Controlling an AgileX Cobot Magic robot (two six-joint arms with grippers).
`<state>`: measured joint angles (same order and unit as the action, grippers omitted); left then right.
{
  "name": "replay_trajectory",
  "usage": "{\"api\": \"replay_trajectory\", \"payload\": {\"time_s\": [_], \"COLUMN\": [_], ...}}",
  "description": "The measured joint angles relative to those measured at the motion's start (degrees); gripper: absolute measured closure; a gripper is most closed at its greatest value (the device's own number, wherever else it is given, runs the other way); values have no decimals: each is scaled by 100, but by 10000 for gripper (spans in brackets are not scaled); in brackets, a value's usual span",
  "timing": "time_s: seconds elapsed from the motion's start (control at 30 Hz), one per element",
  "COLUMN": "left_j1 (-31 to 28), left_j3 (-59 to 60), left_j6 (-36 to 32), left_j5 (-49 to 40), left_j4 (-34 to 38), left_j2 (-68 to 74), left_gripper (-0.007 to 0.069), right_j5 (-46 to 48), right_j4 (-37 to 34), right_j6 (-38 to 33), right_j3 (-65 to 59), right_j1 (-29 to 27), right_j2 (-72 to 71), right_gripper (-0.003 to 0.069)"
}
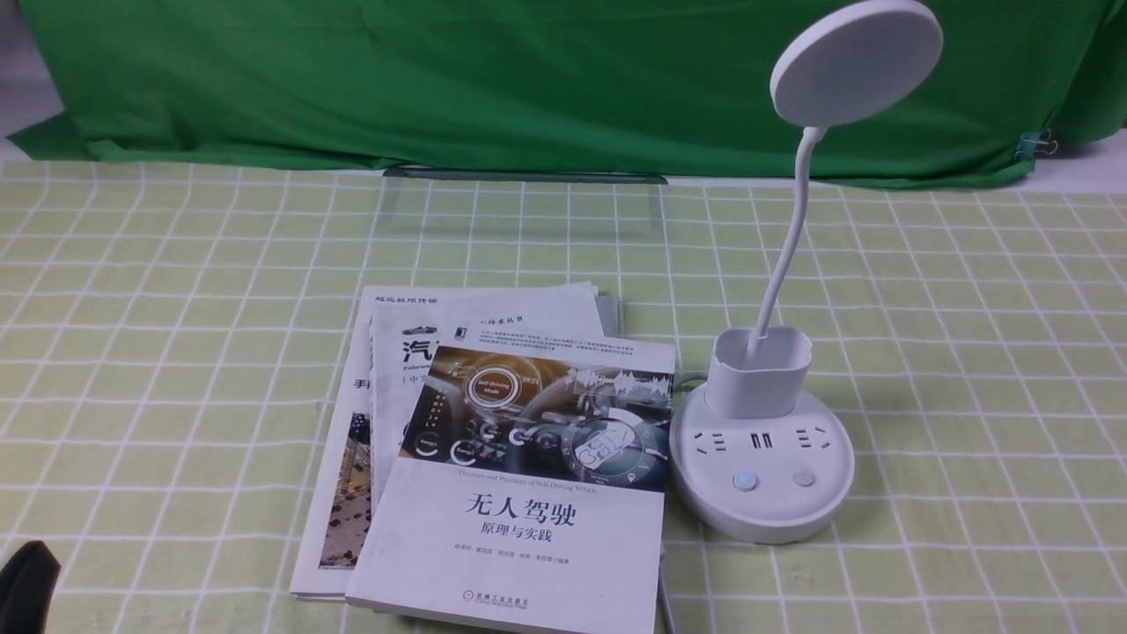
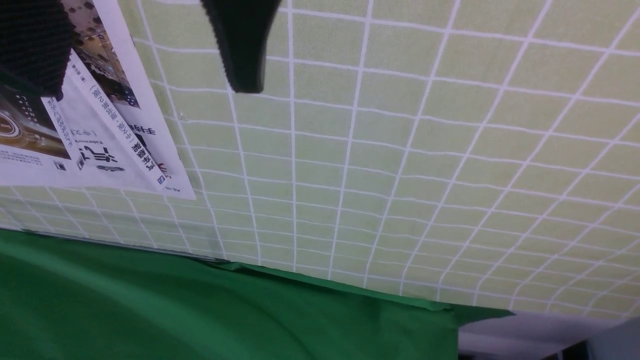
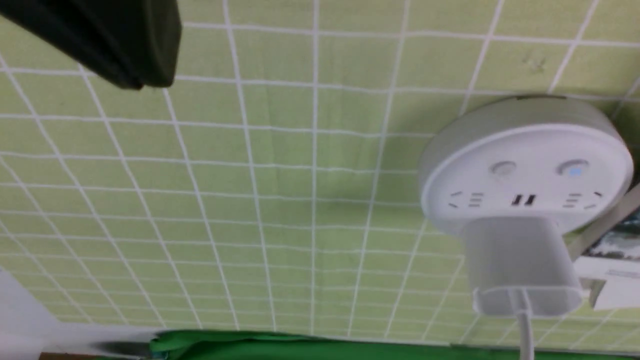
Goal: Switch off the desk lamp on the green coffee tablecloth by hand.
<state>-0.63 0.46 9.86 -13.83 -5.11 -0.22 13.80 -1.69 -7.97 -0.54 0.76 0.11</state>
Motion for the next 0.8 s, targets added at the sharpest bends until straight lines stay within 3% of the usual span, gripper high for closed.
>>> {"api": "replay_trajectory", "payload": {"time_s": [0.8], "left_j1": [0], "left_j3": [0], "left_j6": [0], "left_j5": [0], "left_j4": [0], "left_j2": [0], "left_gripper": [214], "right_j5": [11], "right_j4": [0], "right_j6": [69], "right_j3": [0], "right_j1": [0], "right_j2": [0], "right_gripper": [589]}}
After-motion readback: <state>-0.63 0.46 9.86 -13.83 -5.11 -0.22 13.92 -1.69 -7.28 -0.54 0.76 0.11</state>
